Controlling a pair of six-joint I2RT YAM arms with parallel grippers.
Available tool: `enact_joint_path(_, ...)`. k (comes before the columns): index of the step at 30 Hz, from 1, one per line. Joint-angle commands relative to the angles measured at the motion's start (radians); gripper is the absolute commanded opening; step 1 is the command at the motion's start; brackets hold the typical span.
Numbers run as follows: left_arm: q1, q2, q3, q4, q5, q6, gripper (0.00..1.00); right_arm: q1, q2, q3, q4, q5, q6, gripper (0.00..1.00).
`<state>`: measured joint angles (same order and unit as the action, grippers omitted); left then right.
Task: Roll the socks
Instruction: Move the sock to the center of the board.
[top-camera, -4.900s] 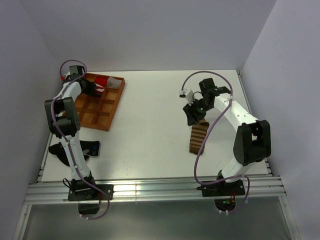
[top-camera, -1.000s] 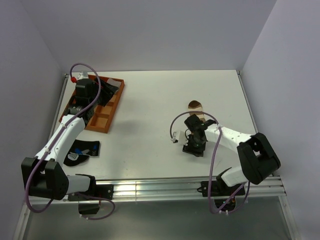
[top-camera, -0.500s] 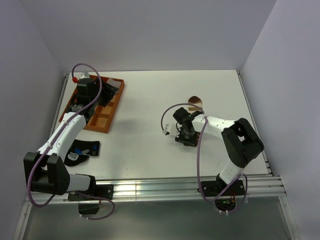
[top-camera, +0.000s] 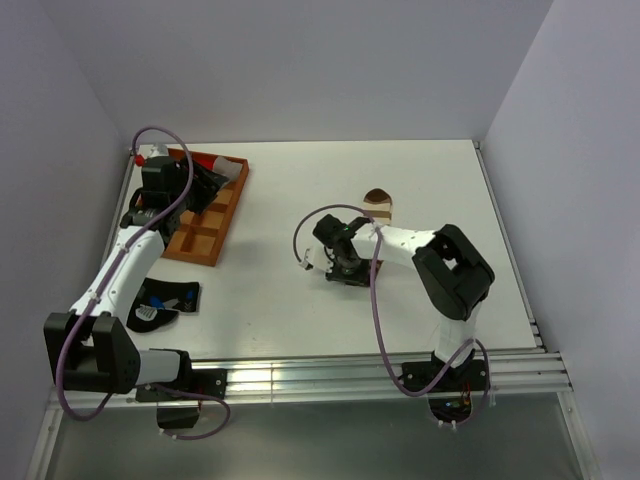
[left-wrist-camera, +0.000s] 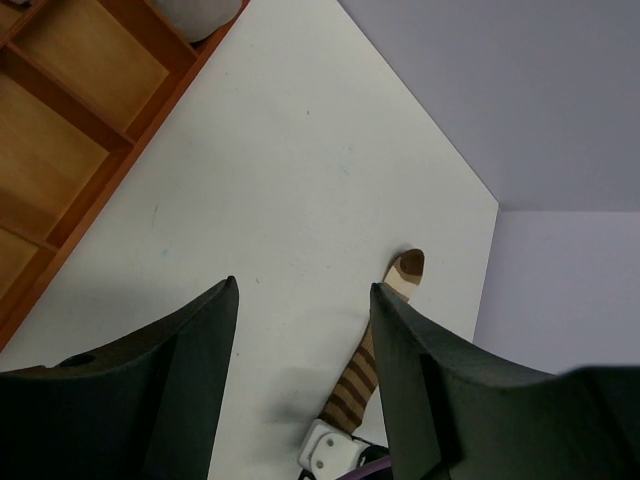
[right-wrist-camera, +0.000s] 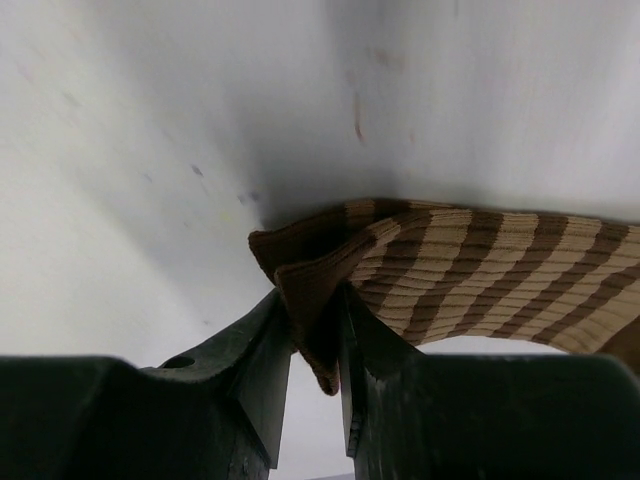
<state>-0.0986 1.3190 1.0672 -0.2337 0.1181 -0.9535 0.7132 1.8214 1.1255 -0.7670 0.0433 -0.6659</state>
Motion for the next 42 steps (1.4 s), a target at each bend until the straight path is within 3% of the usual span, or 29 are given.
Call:
enact_joint_path(1, 0.007, -0.056, 0.045, 0.0, 0.029, 0.035, 0.61, 0.066, 0.081, 0.054, 0.101, -0.114, 0.049, 0.3)
enact_joint_path(7, 0.008, -0.069, 0.014, -0.001, 0.04, 0.045, 0.6, 0.144, 0.082, 0.042, 0.126, -0.135, 0.038, 0.29)
enact_joint_path(15, 0.007, -0.129, -0.065, 0.048, 0.052, 0.051, 0.6, 0.149, 0.049, 0.054, -0.004, -0.355, 0.005, 0.29)
enact_joint_path(17, 0.004, -0.133, -0.084, 0.063, 0.051, 0.055, 0.6, 0.138, 0.041, 0.065, -0.021, -0.384, 0.012, 0.35)
enact_joint_path(21, -0.003, -0.138, -0.131, 0.096, 0.061, 0.056, 0.6, 0.129, -0.006, 0.022, 0.011, -0.335, 0.026, 0.49)
enact_joint_path(27, -0.003, -0.136, -0.147, 0.111, 0.069, 0.059, 0.6, 0.132, -0.095, -0.018, 0.049, -0.281, 0.066, 0.56)
enact_joint_path(42, -0.003, -0.13, -0.139, 0.1, 0.057, 0.068, 0.61, 0.175, -0.195, -0.13, 0.143, -0.096, 0.107, 0.58)
